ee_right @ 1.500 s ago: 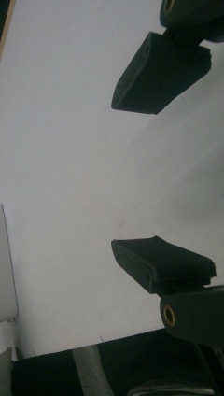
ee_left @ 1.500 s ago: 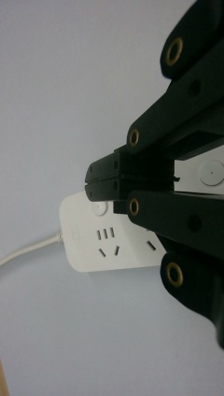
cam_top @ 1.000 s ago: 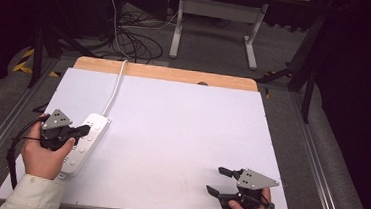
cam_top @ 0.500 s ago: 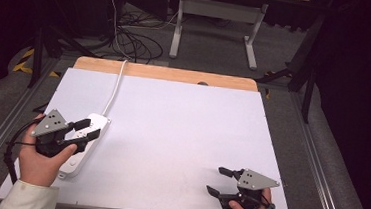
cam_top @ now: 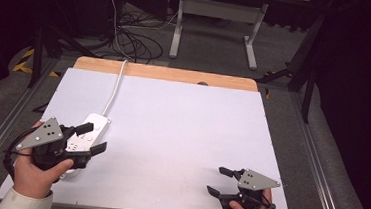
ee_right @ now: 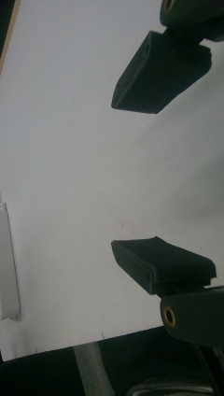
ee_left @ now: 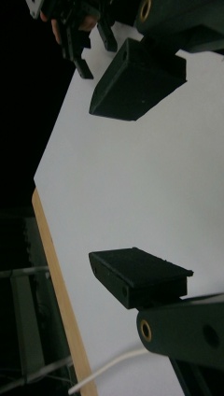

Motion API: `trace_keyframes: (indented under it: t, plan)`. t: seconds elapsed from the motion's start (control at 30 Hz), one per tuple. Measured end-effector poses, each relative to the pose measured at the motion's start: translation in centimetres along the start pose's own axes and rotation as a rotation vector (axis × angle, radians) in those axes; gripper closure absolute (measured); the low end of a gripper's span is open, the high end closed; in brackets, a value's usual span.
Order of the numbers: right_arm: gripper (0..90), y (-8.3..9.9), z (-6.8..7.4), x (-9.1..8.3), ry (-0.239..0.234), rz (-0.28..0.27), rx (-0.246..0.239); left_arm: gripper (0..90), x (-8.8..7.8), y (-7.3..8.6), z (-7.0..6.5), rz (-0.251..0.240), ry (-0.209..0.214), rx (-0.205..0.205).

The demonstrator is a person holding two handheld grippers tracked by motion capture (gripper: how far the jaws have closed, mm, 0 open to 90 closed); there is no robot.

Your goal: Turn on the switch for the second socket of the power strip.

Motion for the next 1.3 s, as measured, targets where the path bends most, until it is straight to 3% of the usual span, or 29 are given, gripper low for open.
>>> trace_keyframes:
  t: [0.13,0.33,0.6,0.93,1.03,1.13,1.23,1.3]
  plan:
    - [26.9,0.0,0.0,0.0,-0.002,-0.001,-0.003,22.6,0.3,0.5,-0.9,-0.007,0.031,0.011]
    - [26.8,-0.1,0.1,-0.1,-0.004,-0.004,-0.005,21.2,0.9,1.9,-1.7,-0.001,0.047,0.076]
    - [26.5,-0.1,0.1,0.0,-0.006,-0.005,-0.004,20.8,1.4,5.0,-1.5,-0.014,0.057,0.063]
    - [26.5,-0.1,0.2,0.0,-0.01,-0.006,-0.002,21.7,1.7,7.2,-1.3,-0.014,0.086,0.095]
    - [26.5,-0.1,0.2,-0.1,-0.011,-0.006,-0.002,22.8,2.0,7.6,-1.4,-0.021,0.094,0.08]
    - [26.4,-0.1,0.2,0.0,-0.011,-0.004,-0.002,22.8,2.3,8.1,-1.3,-0.031,0.104,0.037]
    - [26.0,-0.1,0.2,0.0,-0.013,-0.004,-0.002,18.4,2.6,9.0,-1.0,0.016,0.095,0.055]
    - [25.7,0.0,0.2,0.0,-0.014,-0.002,-0.002,18.0,2.6,9.3,-1.1,0.02,0.11,0.068]
Point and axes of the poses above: each handheld gripper's, and its own axes: x roughly forward along the jaws, y roughly out of its underside, z roughly to its left, the point moved 8 cm from there along x, roughly forward along the jaws, and after that the axes turned 5 degrees about -x, right-handed, at the moved point
